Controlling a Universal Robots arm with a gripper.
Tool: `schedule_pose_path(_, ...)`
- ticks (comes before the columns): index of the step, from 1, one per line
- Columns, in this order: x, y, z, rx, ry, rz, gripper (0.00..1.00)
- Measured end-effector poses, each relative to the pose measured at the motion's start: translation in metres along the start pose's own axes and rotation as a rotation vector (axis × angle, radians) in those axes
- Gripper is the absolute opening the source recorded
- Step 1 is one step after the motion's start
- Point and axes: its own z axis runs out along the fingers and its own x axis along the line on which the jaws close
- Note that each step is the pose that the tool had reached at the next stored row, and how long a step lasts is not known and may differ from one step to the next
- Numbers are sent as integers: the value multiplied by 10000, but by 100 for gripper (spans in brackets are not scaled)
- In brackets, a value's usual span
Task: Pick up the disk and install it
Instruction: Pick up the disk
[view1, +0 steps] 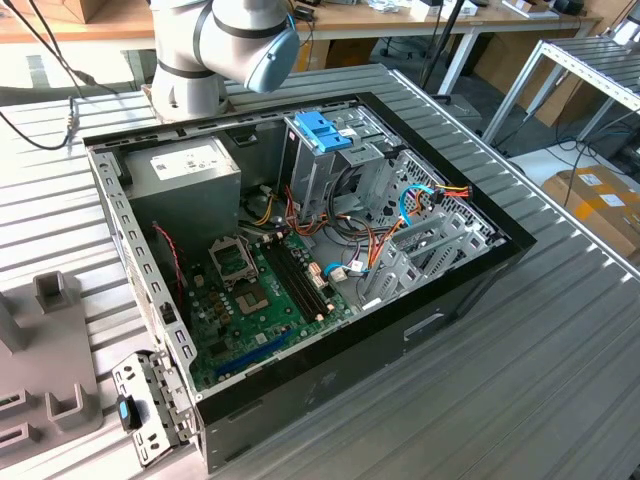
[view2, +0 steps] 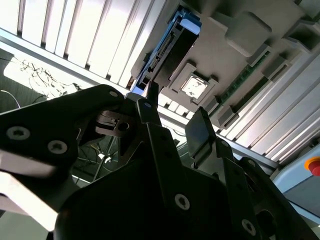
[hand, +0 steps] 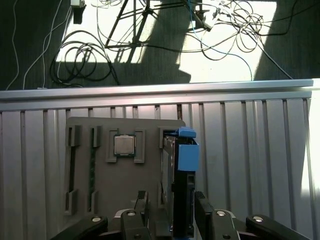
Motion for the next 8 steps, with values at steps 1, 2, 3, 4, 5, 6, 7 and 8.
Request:
schedule_pose_path(1, -1, 0, 1, 0, 0, 0, 49)
schedule_pose_path(2, -2, 0, 4, 0, 0, 0, 49)
schedule_pose_path(3, -4, 0, 8, 0, 0, 0, 49)
schedule_pose_path(4, -5, 1, 9, -1, 0, 0, 49)
schedule_pose_path(5, -5, 1, 11, 0, 0, 0, 49)
schedule_pose_path(6, -7, 1, 13, -1, 0, 0, 49)
schedule_pose_path(7, -9, 1, 17, 0, 0, 0, 49)
schedule_pose_path(8, -10, 1, 19, 0, 0, 0, 49)
